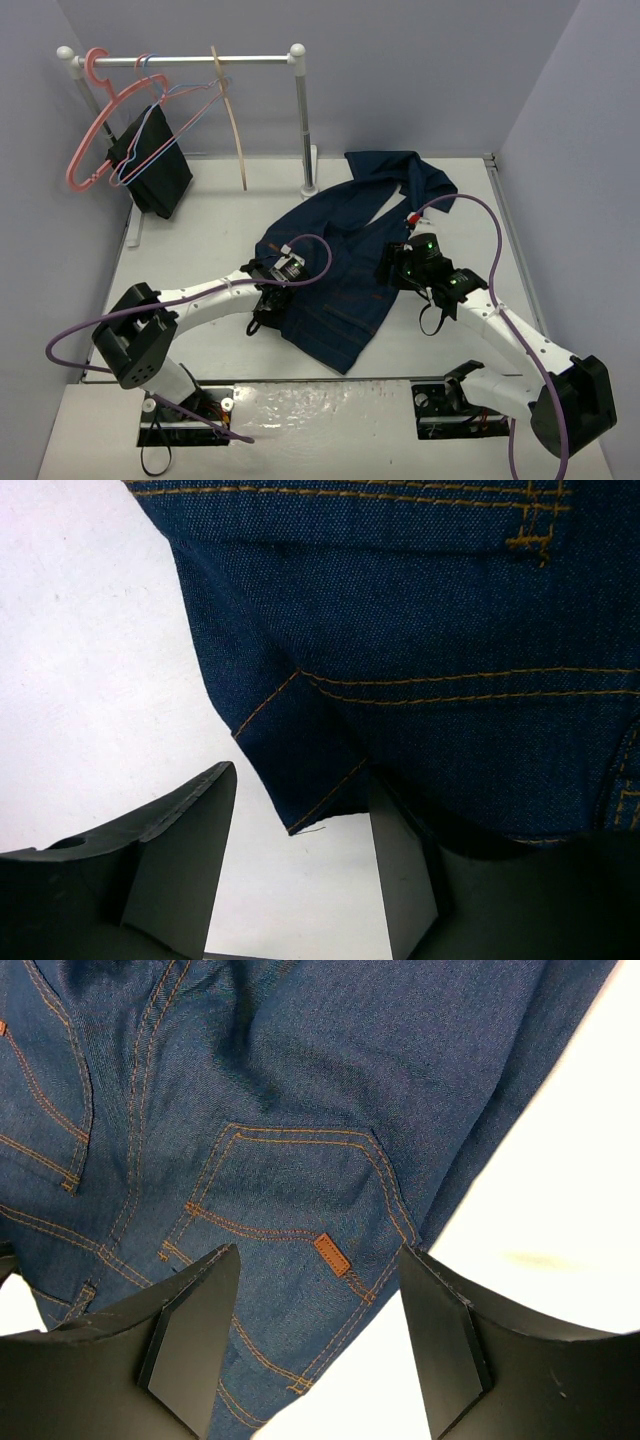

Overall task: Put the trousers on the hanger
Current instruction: Flatten out the trousers at the center of the board.

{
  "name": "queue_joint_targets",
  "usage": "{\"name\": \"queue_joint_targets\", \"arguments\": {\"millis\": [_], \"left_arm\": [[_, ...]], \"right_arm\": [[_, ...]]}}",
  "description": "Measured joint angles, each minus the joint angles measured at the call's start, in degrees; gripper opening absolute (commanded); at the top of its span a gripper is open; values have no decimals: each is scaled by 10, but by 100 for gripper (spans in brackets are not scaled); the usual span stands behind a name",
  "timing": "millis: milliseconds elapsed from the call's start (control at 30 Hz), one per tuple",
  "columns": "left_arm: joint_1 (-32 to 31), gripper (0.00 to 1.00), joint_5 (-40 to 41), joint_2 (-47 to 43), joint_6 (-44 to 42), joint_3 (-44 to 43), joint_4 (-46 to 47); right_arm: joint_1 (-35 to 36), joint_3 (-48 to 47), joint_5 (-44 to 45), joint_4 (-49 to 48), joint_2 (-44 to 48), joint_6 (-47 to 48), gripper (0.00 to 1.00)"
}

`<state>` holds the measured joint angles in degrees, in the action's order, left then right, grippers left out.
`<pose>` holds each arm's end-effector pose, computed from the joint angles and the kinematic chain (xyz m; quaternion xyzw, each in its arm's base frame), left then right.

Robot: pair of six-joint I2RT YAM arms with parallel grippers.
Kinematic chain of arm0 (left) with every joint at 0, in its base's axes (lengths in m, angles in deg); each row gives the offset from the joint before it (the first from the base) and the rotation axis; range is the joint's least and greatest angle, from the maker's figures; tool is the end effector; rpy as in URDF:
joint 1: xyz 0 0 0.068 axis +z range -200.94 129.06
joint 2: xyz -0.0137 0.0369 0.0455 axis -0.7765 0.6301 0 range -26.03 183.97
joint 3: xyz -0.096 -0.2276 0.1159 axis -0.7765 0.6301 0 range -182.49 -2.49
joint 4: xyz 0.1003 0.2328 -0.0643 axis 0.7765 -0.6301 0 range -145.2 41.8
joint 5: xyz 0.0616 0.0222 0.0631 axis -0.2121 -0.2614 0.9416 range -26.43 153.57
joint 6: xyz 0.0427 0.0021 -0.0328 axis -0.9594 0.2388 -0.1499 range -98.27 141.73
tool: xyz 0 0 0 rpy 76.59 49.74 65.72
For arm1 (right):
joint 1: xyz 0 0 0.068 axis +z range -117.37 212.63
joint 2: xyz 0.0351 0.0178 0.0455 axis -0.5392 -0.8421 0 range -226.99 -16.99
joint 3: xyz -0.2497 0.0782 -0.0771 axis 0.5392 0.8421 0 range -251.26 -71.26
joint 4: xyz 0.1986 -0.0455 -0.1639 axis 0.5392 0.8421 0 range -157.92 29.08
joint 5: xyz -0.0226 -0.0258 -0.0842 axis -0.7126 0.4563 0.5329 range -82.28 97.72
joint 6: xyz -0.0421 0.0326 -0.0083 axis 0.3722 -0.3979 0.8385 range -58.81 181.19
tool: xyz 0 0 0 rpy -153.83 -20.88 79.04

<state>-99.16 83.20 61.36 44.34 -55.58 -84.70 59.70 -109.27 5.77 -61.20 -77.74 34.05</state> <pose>0.1953 -0.2006 0.1872 0.1876 0.9537 0.0418 0.2313 0.2093 0.1083 0.2506 -0.0081 0.8636 0.2427 0.4419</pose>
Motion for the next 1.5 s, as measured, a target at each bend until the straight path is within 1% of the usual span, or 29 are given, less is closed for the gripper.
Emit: {"name": "queue_joint_targets", "arguments": {"millis": [67,167,267,333,467,600,767,933,1167,1267,1367,1500], "left_arm": [[-2,45,2,2,-1,-2,-2],[-2,43,14,2,-1,-6,-3],[-2,38,25,2,-1,-8,-1],[-2,32,31,2,0,-8,3],[-2,11,43,11,-1,-11,6],[-2,0,54,21,0,-14,6],[-2,0,76,13,2,-15,1],[-1,0,115,-43,17,-21,-21],[27,0,156,-224,84,-15,-21],[57,0,146,-306,120,21,-2],[98,5,132,-374,154,71,2],[150,15,123,-415,191,111,-12]], "right_arm": [[0,1,0,0,0,0,62],[0,2,-1,0,0,0,62],[0,6,-3,1,0,0,62],[0,9,-4,1,0,0,62],[0,11,-5,1,0,-1,61],[0,13,-6,1,3,-2,61],[0,19,-9,2,13,-5,61],[0,19,-13,2,16,-11,61],[0,25,-13,-6,15,-30,61],[0,37,-14,-25,3,-50,61],[0,47,-13,-44,-20,-70,61],[0,57,-13,-57,-32,-84,61]]}}
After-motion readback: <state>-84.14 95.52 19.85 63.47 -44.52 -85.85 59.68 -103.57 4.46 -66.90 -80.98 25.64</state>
